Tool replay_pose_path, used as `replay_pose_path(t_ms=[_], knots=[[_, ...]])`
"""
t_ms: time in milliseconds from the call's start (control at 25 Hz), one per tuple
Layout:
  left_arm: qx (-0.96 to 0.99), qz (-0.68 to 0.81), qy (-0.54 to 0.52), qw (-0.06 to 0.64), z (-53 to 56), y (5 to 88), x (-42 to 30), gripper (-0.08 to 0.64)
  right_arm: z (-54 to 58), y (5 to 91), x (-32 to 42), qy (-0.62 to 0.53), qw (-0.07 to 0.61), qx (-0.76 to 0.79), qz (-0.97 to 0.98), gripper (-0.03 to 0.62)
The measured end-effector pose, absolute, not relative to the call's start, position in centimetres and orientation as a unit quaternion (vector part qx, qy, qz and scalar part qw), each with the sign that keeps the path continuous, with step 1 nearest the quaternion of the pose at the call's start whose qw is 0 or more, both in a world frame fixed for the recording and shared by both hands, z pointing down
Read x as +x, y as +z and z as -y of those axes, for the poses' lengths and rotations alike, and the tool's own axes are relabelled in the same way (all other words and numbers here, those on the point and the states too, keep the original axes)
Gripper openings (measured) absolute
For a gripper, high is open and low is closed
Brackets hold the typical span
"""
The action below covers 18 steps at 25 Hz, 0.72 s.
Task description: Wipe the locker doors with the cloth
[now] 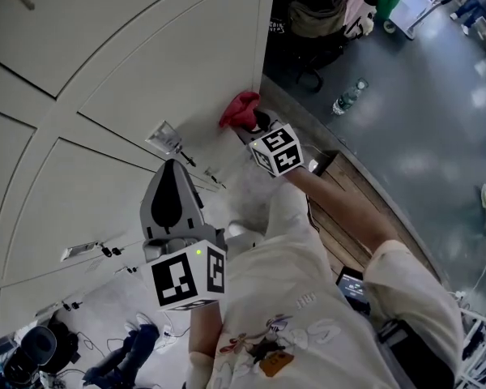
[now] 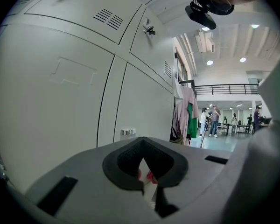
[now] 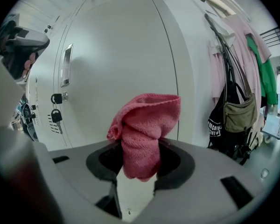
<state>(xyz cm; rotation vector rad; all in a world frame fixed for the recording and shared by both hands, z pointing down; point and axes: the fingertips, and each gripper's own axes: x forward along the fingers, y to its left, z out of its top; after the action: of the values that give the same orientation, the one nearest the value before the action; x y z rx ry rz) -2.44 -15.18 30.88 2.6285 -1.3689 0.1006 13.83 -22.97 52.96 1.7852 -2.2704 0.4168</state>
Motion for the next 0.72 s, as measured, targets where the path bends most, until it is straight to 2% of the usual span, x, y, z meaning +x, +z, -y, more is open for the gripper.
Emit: replay_pose_path(t_ms=[720], knots=[[0.889, 0.449, 0.025, 0.086, 14.6, 30.3, -2.5, 0.006, 22.2, 52.0, 9.3, 0.175, 0.123, 0.586, 0.782, 0.172]])
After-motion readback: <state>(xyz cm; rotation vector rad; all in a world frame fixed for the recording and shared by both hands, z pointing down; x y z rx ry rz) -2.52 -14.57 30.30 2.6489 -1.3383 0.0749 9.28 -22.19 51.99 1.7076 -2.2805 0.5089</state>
